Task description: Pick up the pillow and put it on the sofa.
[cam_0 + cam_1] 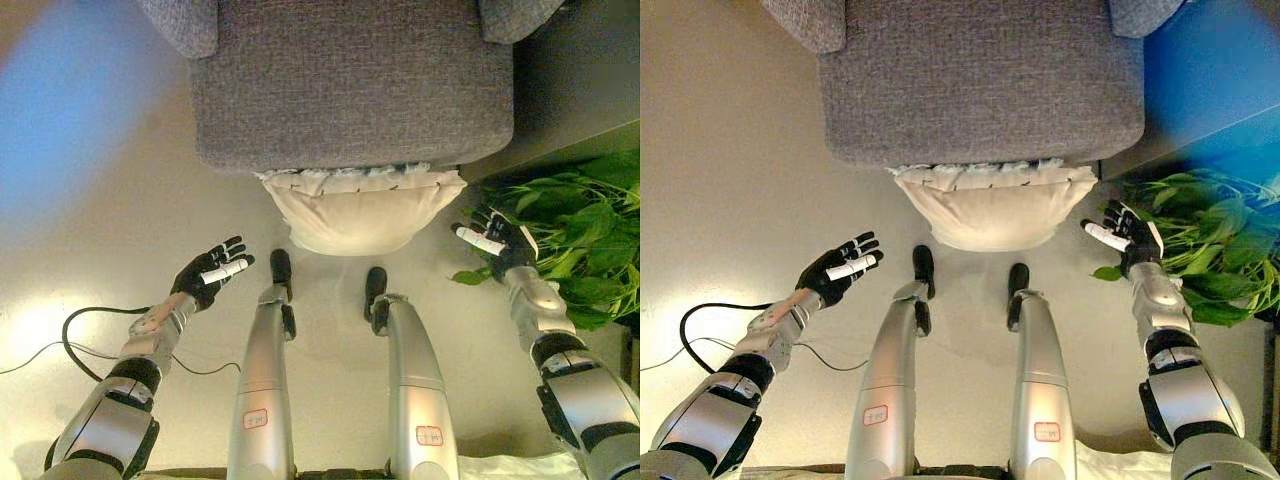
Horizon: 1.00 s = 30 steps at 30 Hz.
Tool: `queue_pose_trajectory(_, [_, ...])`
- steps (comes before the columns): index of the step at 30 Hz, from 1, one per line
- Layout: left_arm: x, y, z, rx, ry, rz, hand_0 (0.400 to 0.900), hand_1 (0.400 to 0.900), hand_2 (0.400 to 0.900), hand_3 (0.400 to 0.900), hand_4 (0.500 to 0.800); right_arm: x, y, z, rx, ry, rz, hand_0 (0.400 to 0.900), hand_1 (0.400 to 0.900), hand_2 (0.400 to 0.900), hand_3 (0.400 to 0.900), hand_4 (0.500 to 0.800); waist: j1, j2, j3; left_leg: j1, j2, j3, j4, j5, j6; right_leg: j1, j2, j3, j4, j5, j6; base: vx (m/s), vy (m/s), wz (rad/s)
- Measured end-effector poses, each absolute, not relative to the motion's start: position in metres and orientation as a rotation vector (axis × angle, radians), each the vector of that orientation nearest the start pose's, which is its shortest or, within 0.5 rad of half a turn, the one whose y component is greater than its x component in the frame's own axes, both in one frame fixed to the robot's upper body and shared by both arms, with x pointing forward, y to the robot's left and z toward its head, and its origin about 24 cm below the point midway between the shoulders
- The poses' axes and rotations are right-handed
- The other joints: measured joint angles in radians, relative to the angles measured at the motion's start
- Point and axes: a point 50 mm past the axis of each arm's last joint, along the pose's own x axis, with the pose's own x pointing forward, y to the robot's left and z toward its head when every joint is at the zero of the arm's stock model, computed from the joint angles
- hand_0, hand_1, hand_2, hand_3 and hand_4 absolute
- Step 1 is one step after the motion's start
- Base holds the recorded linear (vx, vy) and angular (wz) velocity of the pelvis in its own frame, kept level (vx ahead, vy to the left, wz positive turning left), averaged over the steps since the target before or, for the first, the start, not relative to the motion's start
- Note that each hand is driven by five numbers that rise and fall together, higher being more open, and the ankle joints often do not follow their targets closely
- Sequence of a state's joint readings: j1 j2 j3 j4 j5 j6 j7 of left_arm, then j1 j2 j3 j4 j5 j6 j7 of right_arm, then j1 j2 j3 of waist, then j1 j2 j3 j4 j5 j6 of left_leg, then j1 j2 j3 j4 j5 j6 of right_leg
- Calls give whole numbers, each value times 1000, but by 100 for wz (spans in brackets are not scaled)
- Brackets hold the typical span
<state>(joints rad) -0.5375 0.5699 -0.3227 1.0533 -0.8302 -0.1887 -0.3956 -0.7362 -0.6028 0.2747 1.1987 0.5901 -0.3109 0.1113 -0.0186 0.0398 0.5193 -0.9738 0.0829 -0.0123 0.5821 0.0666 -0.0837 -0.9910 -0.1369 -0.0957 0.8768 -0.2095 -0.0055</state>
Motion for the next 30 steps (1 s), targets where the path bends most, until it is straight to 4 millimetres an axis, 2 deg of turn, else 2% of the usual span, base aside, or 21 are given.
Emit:
queue_pose_trajectory(9, [316, 277, 18, -125, 271, -120, 900, 900, 900, 900, 800, 378, -293, 138, -288, 3, -110, 900, 900, 900, 900, 800, 41, 1, 0, -90, -18, -26, 47, -3, -9, -92, -11, -4, 75, -30, -14, 19, -25, 10])
queue_pose_trajectory(13, [316, 276, 19, -120, 265, -117, 900, 900, 900, 900, 800, 383, -290, 146, -304, 11, -106, 900, 900, 900, 900, 800, 54, 1, 0, -130, -26, -45, 85, -11, -18, -123, -20, -18, 113, -47, -26, -19, -11, 9])
queue_pose_trajectory(19, [312, 274, 15, -123, 268, -122, 900, 900, 900, 900, 800, 388, -286, 157, -324, 11, -93, 900, 900, 900, 900, 800, 52, 2, 0, -168, -30, -47, 94, -16, -25, -168, -23, -12, 143, -57, -26, -8, 25, 5])
queue_pose_trajectory(20, [312, 273, 14, -121, 267, -126, 900, 900, 900, 900, 800, 389, -286, 159, -328, 13, -89, 629, 629, 629, 629, 638, 52, 3, 0, -171, -30, -46, 93, -16, -25, -172, -22, -10, 144, -57, -27, -9, 64, 6])
queue_pose_trajectory(21, [311, 273, 13, -116, 264, -129, 900, 900, 900, 900, 800, 390, -285, 161, -332, 12, -85, 400, 400, 400, 400, 500, 52, 4, 0, -174, -31, -46, 92, -16, -25, -177, -22, -8, 145, -57, -27, -2, 62, 6])
queue_pose_trajectory(26, [312, 271, 16, -122, 234, -131, 900, 900, 900, 900, 800, 393, -285, 170, -348, 16, -82, 400, 400, 400, 400, 500, 54, 9, 0, -188, -35, -43, 79, -14, -27, -201, -23, -1, 145, -60, -29, 10, 55, 3])
queue_pose_trajectory(30, [314, 269, 20, -133, 203, -131, 900, 900, 900, 900, 800, 393, -285, 170, -346, 29, -85, 400, 400, 400, 400, 500, 57, 17, 0, -186, -38, -43, 70, -8, -30, -201, -28, -3, 144, -64, -31, 11, 42, 0])
